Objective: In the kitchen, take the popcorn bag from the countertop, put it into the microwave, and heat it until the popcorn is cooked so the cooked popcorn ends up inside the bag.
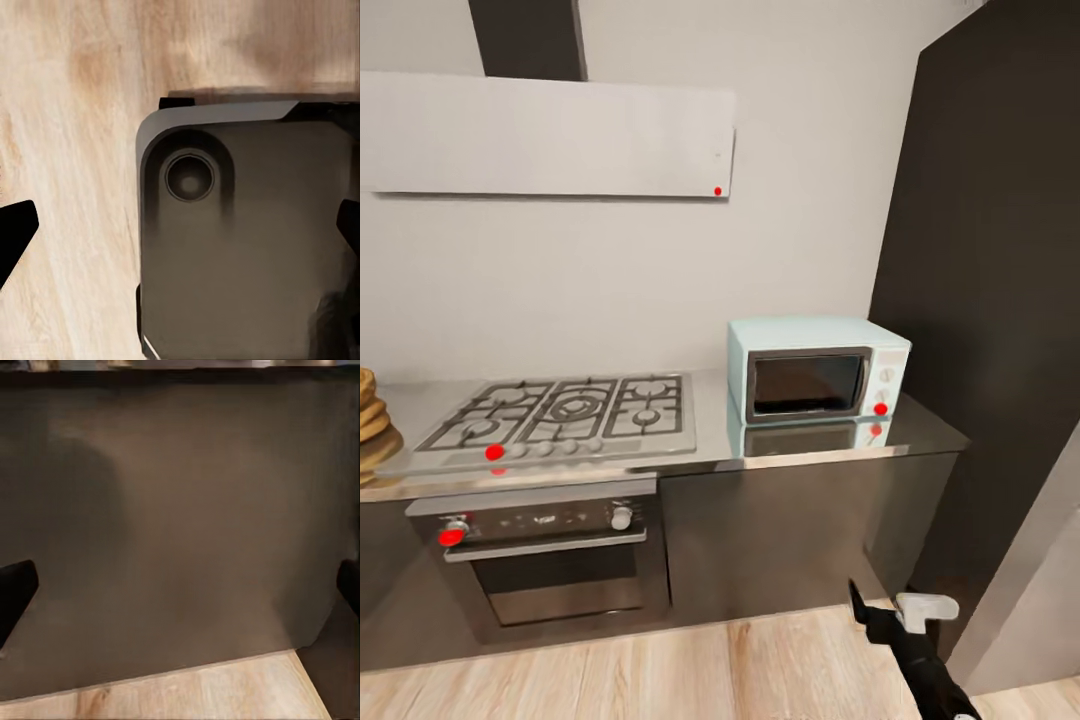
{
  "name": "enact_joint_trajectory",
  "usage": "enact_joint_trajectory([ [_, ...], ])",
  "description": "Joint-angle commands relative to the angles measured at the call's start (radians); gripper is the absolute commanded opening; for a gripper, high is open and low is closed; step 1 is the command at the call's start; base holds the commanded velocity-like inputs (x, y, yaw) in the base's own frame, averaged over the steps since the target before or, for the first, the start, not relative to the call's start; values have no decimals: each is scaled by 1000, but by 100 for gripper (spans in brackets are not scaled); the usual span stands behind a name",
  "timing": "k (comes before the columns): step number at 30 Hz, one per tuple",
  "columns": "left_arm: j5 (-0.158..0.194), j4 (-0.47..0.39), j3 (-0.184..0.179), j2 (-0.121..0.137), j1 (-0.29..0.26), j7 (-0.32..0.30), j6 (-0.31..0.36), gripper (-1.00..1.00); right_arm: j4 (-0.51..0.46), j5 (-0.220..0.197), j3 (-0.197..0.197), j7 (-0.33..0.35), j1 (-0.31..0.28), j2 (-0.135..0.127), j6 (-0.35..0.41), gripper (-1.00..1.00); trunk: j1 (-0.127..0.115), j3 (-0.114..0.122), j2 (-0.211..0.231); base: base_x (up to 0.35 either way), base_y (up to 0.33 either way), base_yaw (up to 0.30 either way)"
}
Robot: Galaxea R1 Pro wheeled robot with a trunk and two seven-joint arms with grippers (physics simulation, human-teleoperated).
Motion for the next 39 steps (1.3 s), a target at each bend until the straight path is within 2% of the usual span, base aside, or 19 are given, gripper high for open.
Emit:
enact_joint_trajectory([
  [1, 0, -2, -1, -1, 0, 0, -3, 100, -158, -14, -59, -2, 0, 0, 108, 100, -4, 2, 7, 0, 0, -270],
  [2, 0, -3, 0, 2, 0, 0, -2, 100, -233, -18, -110, 4, 0, 0, 215, 100, -8, 5, 14, 0, 0, -277],
  [5, 1, -4, 1, 5, 0, 0, -2, 100, -288, -19, -134, 10, -2, -7, 273, 100, -19, 14, 35, 0, 0, -281],
  [9, 7, -4, 2, 5, 0, 0, -3, 100, -298, -20, -141, 25, -4, -22, 277, 100, -35, 27, 63, 0, 0, -162],
  [13, 6, -8, 1, -3, 0, 0, -1, 100, -299, -21, -141, 103, -8, -23, 155, 100, -50, 39, 91, 0, 0, -15],
  [15, 9, -6, 2, -3, 0, 0, -1, 100, -299, -21, -137, 127, -8, -23, 140, 100, -58, 46, 105, 0, 0, -2],
  [17, 8, -7, 1, -4, 0, 0, -1, 100, -298, -21, -134, 159, -8, -22, 142, 100, -65, 52, 119, 0, 0, 0],
  [18, 7, -8, 3, -5, 0, -1, 2, 100, -299, -21, -140, 219, -9, -15, 176, 100, -65, 52, 119, 0, 0, 0],
  [21, -2, -4, 0, -12, 0, -2, -2, 100, -296, -9, -142, 224, -10, -21, 176, 100, -65, 52, 119, 85, 0, 0],
  [22, -2, -5, 0, -14, 0, -2, -3, 100, -300, -3, -141, 221, -76, -25, 185, 100, -65, 52, 119, 142, 0, 0],
  [23, 0, -5, 0, -14, 0, -2, -3, 100, -300, -3, -141, 224, -94, -26, 197, 100, -65, 52, 119, 207, 0, 0],
  [25, 4, -4, 1, -14, 0, -1, -3, 100, -299, -2, -139, 245, -119, -28, 234, 100, -65, 52, 119, 190, 0, 0],
  [28, 5, -4, 3, -16, 0, -1, -3, 100, -301, -2, -141, 275, -131, -33, 245, 100, -65, 52, 119, 54, 0, 0],
  [30, 7, -6, 3, -24, 0, -1, -3, 100, -301, -2, -144, 267, -168, -33, 252, 100, -65, 52, 119, 200, 0, 0],
  [33, 8, -6, 5, -26, 0, -1, -10, 100, -300, -3, -144, 220, -181, -27, 250, 100, -65, 52, 119, 181, 0, 0],
  [36, 10, 3, 7, -31, 0, -1, -80, 100, -299, -4, -144, 177, -185, -15, 253, 100, -65, 52, 119, 98, -74, 0],
  [37, 12, 9, 6, -43, 0, 0, -93, 100, -297, -4, -136, 122, -185, -12, 250, 100, -65, 52, 119, 193, -251, 0],
  [39, 13, 10, 5, -45, 0, 0, -93, 100, -296, -4, -133, 117, -185, -17, 252, 100, -65, 52, 119, 198, -260, 0],
])
